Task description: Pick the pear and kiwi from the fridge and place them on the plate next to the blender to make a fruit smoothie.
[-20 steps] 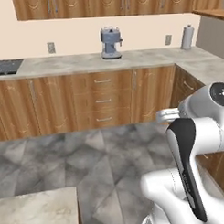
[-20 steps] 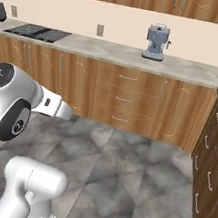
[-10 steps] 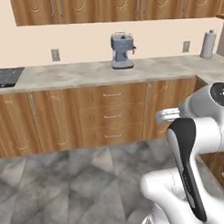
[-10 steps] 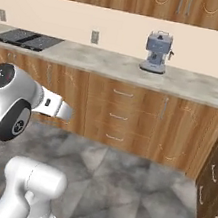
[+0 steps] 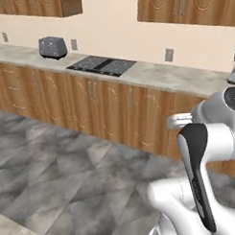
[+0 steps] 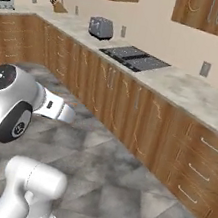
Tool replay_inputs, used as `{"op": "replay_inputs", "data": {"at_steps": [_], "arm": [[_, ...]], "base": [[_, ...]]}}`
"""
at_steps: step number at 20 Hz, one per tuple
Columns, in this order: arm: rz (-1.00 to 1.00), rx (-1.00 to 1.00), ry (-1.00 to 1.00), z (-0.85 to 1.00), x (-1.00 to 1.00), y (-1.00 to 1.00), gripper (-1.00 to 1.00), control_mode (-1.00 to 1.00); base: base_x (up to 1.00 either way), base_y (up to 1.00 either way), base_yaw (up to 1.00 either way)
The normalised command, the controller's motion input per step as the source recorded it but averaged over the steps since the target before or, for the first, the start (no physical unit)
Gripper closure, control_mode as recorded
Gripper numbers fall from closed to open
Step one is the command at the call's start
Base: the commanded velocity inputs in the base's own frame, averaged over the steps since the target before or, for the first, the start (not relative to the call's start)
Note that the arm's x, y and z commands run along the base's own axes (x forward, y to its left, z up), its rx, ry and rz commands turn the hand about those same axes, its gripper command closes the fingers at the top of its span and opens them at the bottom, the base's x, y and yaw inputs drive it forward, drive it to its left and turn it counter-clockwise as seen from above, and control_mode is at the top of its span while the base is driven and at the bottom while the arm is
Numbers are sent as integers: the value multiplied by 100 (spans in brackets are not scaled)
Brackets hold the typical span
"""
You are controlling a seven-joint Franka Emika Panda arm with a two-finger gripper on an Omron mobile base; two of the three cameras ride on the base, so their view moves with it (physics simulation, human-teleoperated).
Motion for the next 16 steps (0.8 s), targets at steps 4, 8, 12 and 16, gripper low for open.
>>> {"op": "replay_inputs", "data": {"at_steps": [4,8,12,16], "arm": [[0,0,0,0,0,0,100,100],[0,0,0,0,0,0,100,100],[0,0,0,0,0,0,100,100],[0,0,0,0,0,0,100,100]], "base": [[51,0,93],[57,-6,93],[87,-14,83],[100,-32,65]]}}
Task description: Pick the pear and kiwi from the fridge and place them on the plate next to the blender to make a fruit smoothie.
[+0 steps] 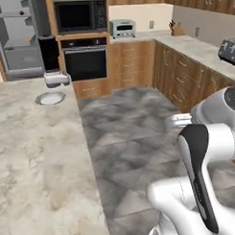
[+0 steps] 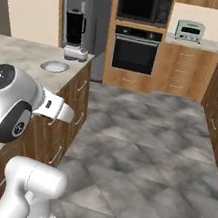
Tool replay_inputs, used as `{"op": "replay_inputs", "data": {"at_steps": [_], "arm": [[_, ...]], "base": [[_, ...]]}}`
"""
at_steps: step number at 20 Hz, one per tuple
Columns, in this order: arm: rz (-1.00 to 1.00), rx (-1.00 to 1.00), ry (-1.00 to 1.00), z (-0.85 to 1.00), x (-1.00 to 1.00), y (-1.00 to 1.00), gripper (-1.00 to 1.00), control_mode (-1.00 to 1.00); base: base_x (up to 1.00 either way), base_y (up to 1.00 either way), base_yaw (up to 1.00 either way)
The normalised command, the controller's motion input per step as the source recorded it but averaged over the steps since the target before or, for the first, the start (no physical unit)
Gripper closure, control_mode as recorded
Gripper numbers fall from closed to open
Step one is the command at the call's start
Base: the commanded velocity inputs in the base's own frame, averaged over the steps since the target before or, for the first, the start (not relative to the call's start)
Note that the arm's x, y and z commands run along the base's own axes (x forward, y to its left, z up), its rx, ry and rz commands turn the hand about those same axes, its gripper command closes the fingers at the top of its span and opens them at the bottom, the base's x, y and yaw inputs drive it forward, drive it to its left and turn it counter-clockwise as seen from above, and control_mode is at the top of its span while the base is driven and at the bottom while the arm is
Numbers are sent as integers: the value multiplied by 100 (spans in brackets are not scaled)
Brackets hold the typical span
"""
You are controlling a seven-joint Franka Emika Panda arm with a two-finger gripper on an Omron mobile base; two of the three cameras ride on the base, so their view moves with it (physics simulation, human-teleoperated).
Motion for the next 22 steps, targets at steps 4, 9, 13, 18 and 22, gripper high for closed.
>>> {"op": "replay_inputs", "data": {"at_steps": [4,9,13,18,22], "arm": [[0,0,0,0,0,0,100,100],[0,0,0,0,0,0,100,100],[0,0,0,0,0,0,100,100],[0,0,0,0,0,0,100,100],[0,0,0,0,0,0,100,100]], "base": [[100,-42,50],[100,-80,41],[100,-96,37],[100,-80,41],[100,-40,54]]}}
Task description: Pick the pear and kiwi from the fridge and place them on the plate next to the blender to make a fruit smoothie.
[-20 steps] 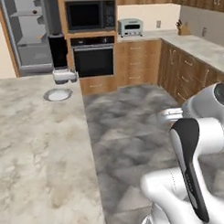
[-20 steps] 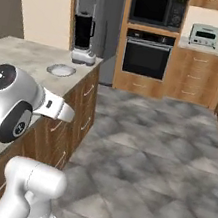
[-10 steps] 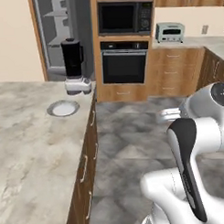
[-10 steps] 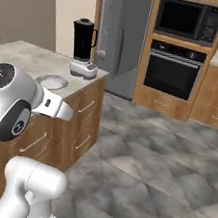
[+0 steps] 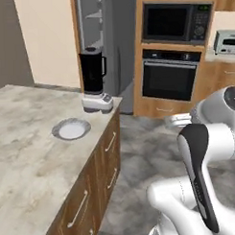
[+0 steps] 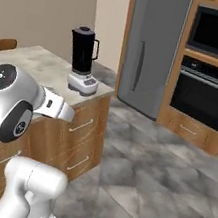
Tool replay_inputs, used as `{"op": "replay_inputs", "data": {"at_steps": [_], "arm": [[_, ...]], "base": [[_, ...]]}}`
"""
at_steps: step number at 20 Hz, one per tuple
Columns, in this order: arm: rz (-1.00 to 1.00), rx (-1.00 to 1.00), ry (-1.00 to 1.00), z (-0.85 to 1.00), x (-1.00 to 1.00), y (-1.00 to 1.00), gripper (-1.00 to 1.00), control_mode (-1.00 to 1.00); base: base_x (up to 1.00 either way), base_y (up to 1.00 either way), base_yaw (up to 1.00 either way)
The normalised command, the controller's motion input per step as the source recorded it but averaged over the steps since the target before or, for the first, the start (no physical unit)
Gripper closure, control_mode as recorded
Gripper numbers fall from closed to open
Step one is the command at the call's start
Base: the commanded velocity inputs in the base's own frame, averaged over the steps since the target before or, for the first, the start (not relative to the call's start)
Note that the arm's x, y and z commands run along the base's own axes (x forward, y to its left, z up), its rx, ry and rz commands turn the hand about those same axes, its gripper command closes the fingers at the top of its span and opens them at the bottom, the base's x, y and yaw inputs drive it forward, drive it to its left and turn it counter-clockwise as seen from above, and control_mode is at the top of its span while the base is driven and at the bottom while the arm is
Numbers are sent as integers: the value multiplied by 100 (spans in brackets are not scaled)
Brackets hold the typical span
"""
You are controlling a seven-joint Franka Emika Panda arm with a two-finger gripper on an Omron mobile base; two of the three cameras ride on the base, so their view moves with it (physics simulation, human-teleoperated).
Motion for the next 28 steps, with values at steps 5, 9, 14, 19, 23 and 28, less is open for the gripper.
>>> {"op": "replay_inputs", "data": {"at_steps": [5,9,14,19,23,28], "arm": [[0,0,0,0,0,0,100,100],[0,0,0,0,0,0,100,100],[0,0,0,0,0,0,100,100],[0,0,0,0,0,0,100,100],[0,0,0,0,0,0,100,100],[0,0,0,0,0,0,100,100]], "base": [[76,-5,84],[73,-24,81],[60,-55,53],[19,-25,28],[4,-10,53],[39,-43,40]]}}
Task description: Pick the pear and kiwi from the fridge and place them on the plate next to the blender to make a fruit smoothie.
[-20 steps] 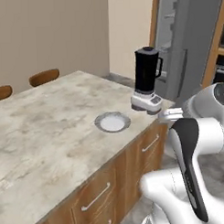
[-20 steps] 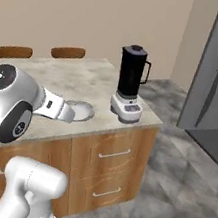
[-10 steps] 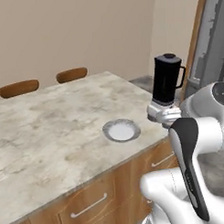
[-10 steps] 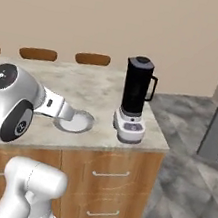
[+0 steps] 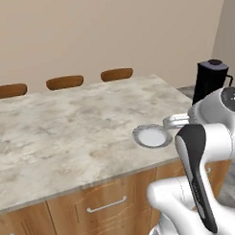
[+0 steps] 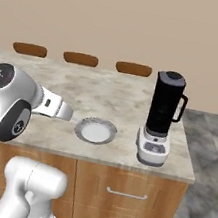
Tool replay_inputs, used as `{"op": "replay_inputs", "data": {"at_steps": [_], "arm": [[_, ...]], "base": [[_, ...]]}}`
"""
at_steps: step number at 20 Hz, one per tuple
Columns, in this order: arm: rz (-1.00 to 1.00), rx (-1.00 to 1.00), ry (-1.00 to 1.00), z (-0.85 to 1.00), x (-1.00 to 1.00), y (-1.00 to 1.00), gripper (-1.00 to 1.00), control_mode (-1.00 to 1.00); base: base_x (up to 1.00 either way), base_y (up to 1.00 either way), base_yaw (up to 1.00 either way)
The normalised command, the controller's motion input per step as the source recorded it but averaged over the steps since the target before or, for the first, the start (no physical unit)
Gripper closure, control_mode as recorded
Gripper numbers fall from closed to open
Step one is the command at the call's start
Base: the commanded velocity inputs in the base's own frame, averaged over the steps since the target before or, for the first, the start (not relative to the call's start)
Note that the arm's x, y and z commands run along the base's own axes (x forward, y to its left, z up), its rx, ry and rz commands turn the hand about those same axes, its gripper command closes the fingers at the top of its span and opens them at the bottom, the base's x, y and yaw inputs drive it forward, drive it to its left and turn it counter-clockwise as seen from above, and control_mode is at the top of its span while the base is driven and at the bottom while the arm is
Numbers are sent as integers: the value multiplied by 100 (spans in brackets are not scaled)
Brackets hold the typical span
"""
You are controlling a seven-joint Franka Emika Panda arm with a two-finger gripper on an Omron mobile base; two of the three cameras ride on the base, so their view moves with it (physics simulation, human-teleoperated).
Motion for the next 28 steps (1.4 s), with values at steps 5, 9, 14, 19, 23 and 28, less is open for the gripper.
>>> {"op": "replay_inputs", "data": {"at_steps": [5,9,14,19,23,28], "arm": [[0,0,0,0,0,0,100,100],[0,0,0,0,0,0,100,100],[0,0,1,0,2,0,100,-100],[1,0,32,-35,28,2,100,-100],[8,0,30,-48,41,4,100,-100],[3,0,7,-40,29,11,100,-100]], "base": [[30,-60,27],[0,-1,0],[0,0,0],[0,0,0],[0,0,0],[0,0,0]]}}
